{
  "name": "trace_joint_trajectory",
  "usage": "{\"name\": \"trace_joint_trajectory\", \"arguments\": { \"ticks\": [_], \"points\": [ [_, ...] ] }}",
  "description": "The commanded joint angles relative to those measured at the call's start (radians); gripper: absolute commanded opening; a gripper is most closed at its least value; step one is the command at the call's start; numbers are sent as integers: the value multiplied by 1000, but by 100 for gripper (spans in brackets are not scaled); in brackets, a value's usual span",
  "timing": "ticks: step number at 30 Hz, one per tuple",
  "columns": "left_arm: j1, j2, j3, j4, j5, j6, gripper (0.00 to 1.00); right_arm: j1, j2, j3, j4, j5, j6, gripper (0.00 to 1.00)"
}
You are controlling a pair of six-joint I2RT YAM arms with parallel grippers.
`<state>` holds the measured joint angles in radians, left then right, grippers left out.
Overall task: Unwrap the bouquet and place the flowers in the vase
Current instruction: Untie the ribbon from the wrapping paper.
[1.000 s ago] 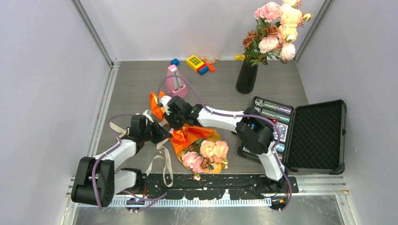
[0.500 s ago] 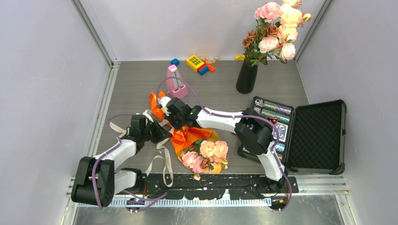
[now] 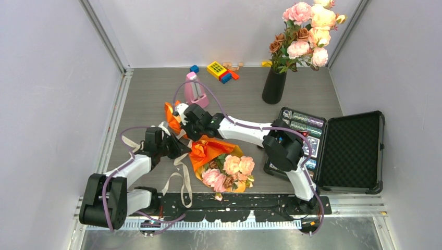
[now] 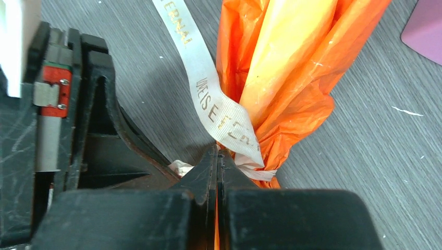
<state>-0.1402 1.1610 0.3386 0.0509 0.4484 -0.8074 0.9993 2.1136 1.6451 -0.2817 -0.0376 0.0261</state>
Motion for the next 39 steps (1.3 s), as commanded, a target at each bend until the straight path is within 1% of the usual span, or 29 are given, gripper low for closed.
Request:
{"name": "trace_joint_trajectory", "arguments": {
  "ticks": [1, 6, 10, 11, 14, 16, 19, 23, 33, 35, 39],
  "points": [
    [2, 17, 30, -17, 14, 14, 0, -1, -84, 72, 8, -50, 51, 0],
    [2, 20, 22, 0, 26, 6, 0, -3, -78, 90, -18, -35, 65, 0],
    [2, -2, 26, 6, 34, 7, 0, -15, -54, 138, -79, -33, 124, 0],
    [2, -11, 28, 7, 34, 5, 5, -17, -54, 139, -83, -30, 145, 0],
    [2, -45, 33, 11, 36, -3, 23, -23, -58, 139, -87, -11, 184, 0],
    [2, -69, 36, 12, 29, -9, 32, -27, -59, 138, -89, 2, 210, 0],
    [2, -94, 36, 11, 3, -19, 41, -32, -56, 138, -92, 10, 245, 0],
    [2, -77, 32, 46, -15, -27, 45, -34, -52, 137, -93, 5, 265, 0],
    [2, 65, 30, 192, 36, -71, 48, -34, -44, 137, -92, 0, 288, 0],
    [2, 77, 27, 215, 43, -77, 40, -34, -47, 131, -83, -2, 295, 0],
    [2, 93, 16, 243, 53, -81, 14, -34, -59, 119, -58, -8, 304, 0]
  ]
}}
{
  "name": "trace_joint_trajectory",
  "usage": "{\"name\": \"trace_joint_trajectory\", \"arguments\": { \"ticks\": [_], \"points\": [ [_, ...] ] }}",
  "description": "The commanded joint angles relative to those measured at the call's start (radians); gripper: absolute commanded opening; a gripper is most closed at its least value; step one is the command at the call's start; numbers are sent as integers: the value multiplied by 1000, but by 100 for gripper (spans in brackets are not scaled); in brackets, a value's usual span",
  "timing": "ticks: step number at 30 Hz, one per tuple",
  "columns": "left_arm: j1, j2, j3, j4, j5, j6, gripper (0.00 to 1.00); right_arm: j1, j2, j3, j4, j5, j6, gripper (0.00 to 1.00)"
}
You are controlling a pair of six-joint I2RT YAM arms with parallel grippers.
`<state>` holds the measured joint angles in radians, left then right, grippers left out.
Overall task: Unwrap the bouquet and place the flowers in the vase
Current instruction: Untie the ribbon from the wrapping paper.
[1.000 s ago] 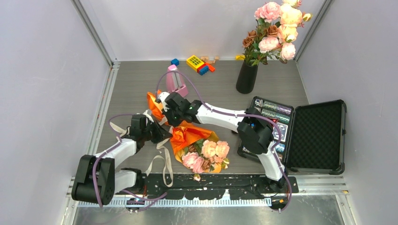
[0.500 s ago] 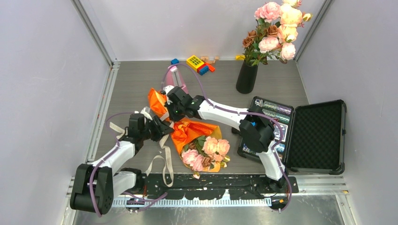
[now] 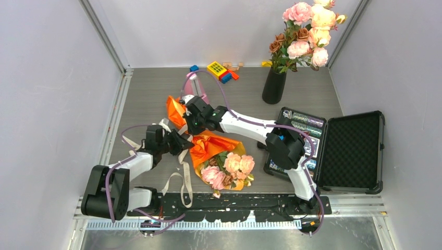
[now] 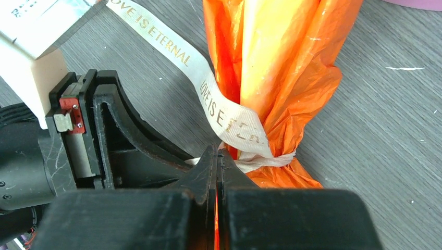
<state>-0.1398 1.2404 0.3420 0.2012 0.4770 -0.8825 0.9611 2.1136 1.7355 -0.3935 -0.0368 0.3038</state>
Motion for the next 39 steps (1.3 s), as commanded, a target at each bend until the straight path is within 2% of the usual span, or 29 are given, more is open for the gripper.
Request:
{"name": "trace_joint_trajectory", "arguments": {
  "ticks": [1, 3, 9, 17, 22, 25, 26, 31, 34, 39],
  "points": [
    [2, 18, 12, 93, 25, -4, 8, 4, -61, 30, 57, -9, 26, 0],
    [2, 24, 12, 86, 28, 2, 0, 4, -62, 37, 60, -9, 27, 0],
    [2, 48, 12, 45, 15, 19, 0, -4, -80, 73, 66, -24, 83, 0],
    [2, 90, 8, 38, 20, 30, 0, -55, -136, 45, 174, -118, 281, 0],
    [2, 92, 8, 37, 21, 28, 0, -65, -151, 40, 186, -115, 290, 0],
    [2, 84, 8, 37, 23, 22, 0, -65, -168, 6, 188, -101, 213, 0],
    [2, 79, 9, 34, 23, 22, 0, -65, -176, -21, 197, -103, 189, 2],
    [2, 58, 14, 10, 22, 28, 0, -65, -180, -86, 153, -151, -48, 29],
    [2, 57, 18, 8, 20, 28, 0, -65, -154, -100, 112, -160, -134, 35],
    [2, 60, 27, -2, 24, 32, 0, -65, -113, -107, 106, -149, -172, 40]
  ]
}}
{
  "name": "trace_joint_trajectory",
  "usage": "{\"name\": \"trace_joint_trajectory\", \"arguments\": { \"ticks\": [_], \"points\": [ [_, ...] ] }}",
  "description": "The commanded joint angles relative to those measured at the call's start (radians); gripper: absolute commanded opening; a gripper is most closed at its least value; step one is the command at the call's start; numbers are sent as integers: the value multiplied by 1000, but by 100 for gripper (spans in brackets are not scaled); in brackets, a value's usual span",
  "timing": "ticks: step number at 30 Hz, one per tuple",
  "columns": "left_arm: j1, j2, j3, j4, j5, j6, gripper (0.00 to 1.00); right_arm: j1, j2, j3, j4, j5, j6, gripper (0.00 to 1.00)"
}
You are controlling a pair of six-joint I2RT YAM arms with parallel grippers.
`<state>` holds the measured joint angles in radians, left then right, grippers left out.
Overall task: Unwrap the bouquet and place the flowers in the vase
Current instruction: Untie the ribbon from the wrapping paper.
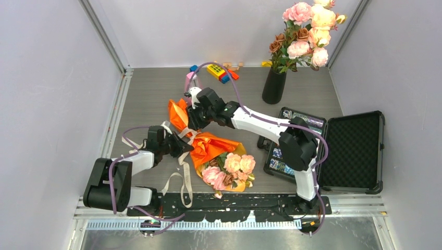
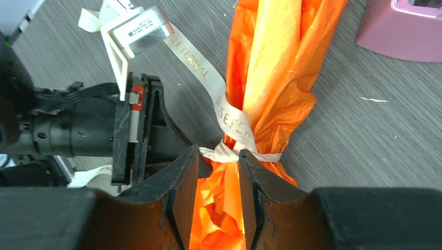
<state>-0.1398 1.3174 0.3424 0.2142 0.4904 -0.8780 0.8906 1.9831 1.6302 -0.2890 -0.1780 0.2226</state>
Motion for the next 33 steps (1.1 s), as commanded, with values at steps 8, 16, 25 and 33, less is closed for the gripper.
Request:
{"name": "trace_joint_trajectory", "arguments": {
  "ticks": [8, 16, 25, 33],
  "points": [
    [2, -15, 38, -30, 10, 34, 0, 14, 75, 3, -6, 28, -70, 42],
    [3, -6, 40, -26, 10, 34, 0, 25, 90, -20, -9, 38, -57, 45],
    [3, -10, 39, -32, 5, 34, 0, 34, 101, -45, 10, 54, -42, 47],
    [2, -11, 35, -32, 4, 34, 0, 34, 125, -28, 52, 62, -31, 30]
  ]
}}
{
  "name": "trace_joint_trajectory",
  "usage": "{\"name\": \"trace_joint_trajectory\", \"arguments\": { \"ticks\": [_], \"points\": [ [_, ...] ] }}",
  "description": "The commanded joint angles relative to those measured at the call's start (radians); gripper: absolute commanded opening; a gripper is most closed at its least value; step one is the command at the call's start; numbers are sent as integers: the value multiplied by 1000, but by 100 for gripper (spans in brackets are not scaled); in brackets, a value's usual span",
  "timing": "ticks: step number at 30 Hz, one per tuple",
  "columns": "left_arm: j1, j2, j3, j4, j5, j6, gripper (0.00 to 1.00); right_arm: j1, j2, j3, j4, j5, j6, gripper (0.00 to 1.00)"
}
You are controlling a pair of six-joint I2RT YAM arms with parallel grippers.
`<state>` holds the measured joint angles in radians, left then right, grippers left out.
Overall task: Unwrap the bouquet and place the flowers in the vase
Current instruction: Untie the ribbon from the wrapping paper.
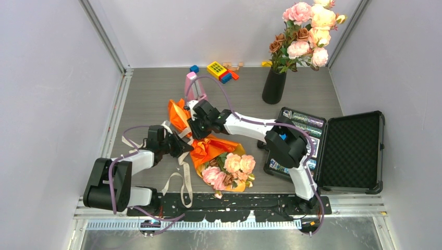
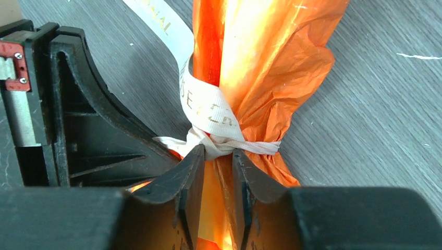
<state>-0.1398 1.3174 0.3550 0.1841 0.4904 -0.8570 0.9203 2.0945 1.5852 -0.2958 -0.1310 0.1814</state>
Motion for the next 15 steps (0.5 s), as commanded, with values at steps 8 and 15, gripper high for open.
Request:
{"name": "trace_joint_trajectory", "arguments": {
  "ticks": [8, 15],
  "points": [
    [3, -5, 21, -3, 4, 18, 0, 5, -6, 42, 63, 57, 22, 1],
    [3, -2, 19, -9, -1, 19, 0, 6, -47, 78, 28, 103, 14, 0]
  ]
}}
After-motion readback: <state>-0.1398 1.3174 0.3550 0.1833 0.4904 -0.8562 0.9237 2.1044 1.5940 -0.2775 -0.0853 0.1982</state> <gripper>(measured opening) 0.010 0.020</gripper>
